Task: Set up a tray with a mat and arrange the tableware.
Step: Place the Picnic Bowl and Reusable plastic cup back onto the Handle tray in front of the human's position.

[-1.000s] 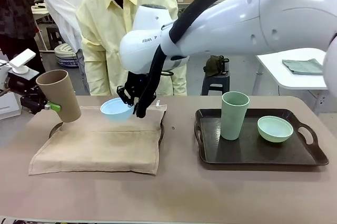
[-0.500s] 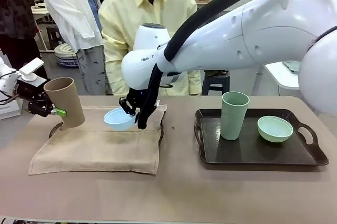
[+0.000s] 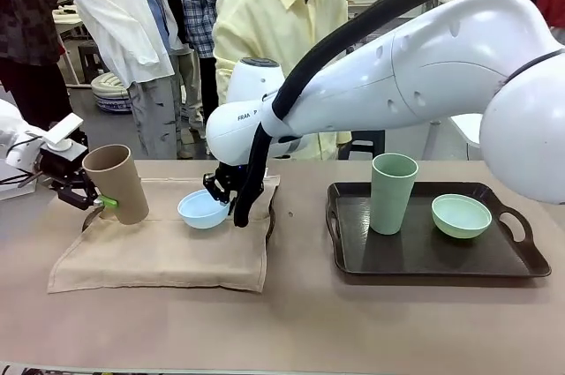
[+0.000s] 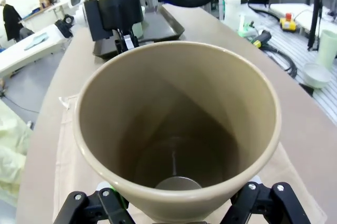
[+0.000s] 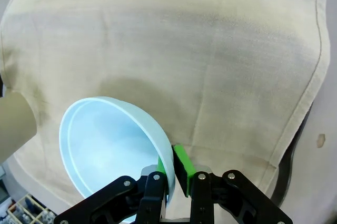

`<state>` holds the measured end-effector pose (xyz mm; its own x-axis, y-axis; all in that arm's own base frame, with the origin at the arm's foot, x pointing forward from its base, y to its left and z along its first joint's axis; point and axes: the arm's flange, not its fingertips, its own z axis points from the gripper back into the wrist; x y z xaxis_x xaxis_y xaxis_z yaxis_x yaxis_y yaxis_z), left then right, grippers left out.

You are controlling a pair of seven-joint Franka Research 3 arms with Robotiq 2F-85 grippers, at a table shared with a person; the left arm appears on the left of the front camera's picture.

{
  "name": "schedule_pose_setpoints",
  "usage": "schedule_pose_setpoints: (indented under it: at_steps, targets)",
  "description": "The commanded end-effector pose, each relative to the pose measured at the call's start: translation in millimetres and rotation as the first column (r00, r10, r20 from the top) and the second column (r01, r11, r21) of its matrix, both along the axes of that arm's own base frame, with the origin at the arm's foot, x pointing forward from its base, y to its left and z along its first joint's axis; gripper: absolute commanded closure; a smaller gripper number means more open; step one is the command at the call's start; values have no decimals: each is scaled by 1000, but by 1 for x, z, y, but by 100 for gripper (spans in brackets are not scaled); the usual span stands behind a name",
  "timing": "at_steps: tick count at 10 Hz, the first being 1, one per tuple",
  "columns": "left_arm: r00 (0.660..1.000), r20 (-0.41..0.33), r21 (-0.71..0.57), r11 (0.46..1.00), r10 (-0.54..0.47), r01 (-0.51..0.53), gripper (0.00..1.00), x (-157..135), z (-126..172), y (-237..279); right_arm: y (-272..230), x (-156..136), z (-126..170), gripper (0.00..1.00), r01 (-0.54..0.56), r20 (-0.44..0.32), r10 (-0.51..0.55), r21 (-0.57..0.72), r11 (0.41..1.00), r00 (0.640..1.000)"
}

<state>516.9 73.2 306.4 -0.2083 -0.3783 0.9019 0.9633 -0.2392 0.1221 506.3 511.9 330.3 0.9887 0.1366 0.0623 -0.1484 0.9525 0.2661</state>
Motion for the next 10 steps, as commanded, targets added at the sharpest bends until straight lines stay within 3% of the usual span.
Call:
schedule_pose_setpoints:
  at_steps: [1,4,5,6,7,8,9,10]
  targets:
    - [999,50,35,999,-16,14,15,-1,-14,-3,-2,1,-6,93,-13,-6,13,31,999,1000]
    - [1000,19,54,999,4,-5,15,5,-29,-11,-2,4,-14,93,-16,-14,17,43,999,1000]
    - [1000,12,57,998,10,-11,15,7,-30,-12,-1,3,-14,85,-20,-13,21,46,999,1000]
    - [1000,7,57,998,10,-11,0,6,-30,-13,-3,2,-12,33,-24,-16,25,52,998,1000]
    - [1000,-3,58,998,28,-28,0,8,-27,-10,-6,2,-7,25,-8,-10,8,39,999,1000]
    - [998,-25,76,996,51,-49,0,8,-25,-8,-7,0,0,0,-1,-1,1,27,1000,1000]
    - [997,-44,85,995,58,-54,0,8,-24,-6,-8,-1,5,5,5,6,-6,14,1000,1000]
    - [995,-66,104,992,75,-68,0,9,-22,-3,-10,-4,11,0,11,13,-11,1,1000,1000]
